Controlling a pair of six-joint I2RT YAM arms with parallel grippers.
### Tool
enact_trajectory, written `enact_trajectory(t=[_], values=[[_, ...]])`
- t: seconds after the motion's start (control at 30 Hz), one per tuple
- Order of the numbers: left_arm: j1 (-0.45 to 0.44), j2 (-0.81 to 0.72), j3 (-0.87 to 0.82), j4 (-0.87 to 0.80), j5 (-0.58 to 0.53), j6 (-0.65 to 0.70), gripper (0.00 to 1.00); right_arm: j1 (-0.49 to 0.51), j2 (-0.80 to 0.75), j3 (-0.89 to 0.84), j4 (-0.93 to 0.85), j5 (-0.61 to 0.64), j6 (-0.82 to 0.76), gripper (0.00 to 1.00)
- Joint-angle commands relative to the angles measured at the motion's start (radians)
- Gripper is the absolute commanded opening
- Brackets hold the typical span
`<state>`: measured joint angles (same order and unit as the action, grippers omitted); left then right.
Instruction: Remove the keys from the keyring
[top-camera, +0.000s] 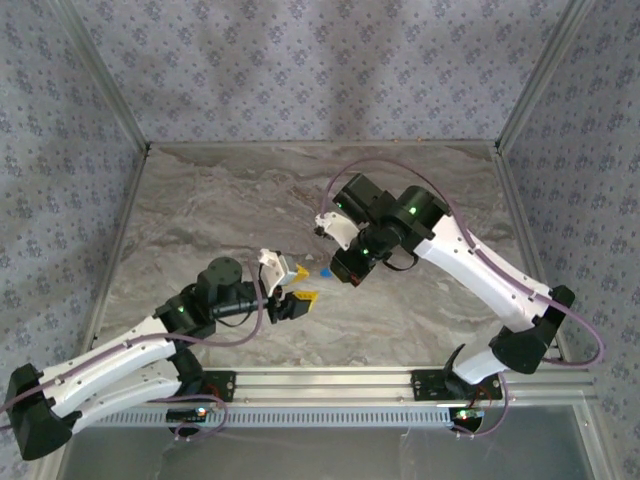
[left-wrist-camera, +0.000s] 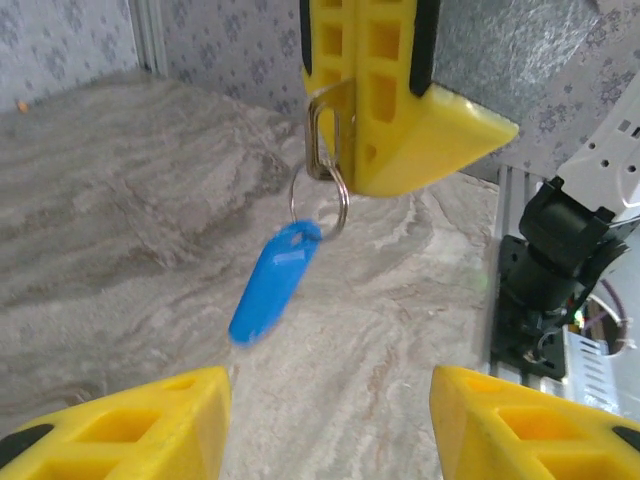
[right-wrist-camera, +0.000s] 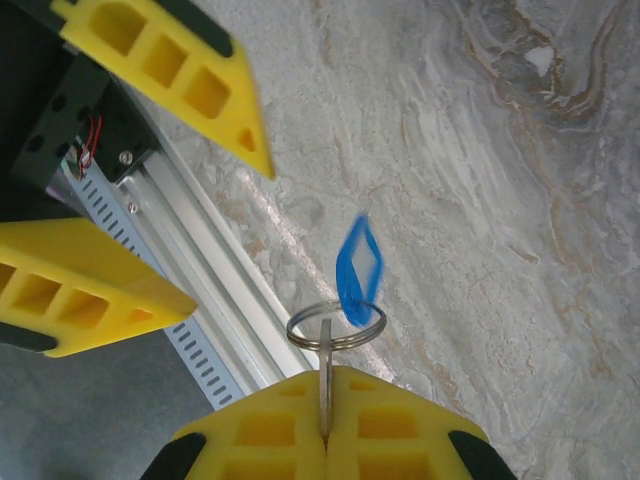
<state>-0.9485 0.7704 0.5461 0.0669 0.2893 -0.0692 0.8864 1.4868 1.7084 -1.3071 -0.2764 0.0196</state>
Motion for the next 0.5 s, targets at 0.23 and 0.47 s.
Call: enact_trajectory(t=[0.23,0.47], values=[[-0.095,-0.056,-0.051,0.222,-0.123,0.123,0.55,0.047,0.001,0.036,0.003,-0.003,-0.044,0.00],[-0.132,-0.017,-0.026,0.252,-0.124,0.150,0.48,0.051,0.003,0.033,0.025,-0.018,-0.040,0.00]])
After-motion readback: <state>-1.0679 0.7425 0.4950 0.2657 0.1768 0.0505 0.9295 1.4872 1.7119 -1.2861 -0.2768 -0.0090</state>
